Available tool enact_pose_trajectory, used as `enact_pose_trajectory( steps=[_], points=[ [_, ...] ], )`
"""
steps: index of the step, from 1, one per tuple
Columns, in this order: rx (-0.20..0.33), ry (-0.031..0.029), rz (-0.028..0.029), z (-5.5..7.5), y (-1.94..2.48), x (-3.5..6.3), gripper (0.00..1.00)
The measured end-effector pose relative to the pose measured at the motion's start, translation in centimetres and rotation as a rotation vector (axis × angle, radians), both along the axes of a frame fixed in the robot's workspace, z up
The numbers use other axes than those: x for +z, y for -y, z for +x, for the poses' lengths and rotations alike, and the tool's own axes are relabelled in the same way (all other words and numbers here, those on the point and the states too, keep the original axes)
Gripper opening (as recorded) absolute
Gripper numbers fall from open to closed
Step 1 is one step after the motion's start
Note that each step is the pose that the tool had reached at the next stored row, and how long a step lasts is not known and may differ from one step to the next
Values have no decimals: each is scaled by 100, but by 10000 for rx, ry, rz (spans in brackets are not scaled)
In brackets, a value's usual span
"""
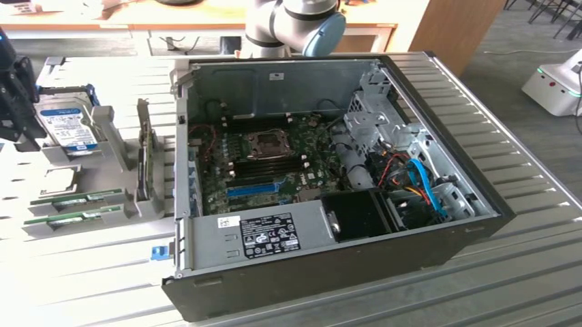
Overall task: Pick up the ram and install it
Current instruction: 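Pick up the ram and move it above insertion slot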
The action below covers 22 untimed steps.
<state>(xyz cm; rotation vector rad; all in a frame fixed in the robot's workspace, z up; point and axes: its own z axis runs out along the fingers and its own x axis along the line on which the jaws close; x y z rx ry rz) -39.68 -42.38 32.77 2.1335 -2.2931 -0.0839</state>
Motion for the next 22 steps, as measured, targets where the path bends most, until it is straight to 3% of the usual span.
enact_pose_trajectory(
  steps=[22],
  points=[
    [0, -1, -1, 0, 0, -322, 31]
  ],
)
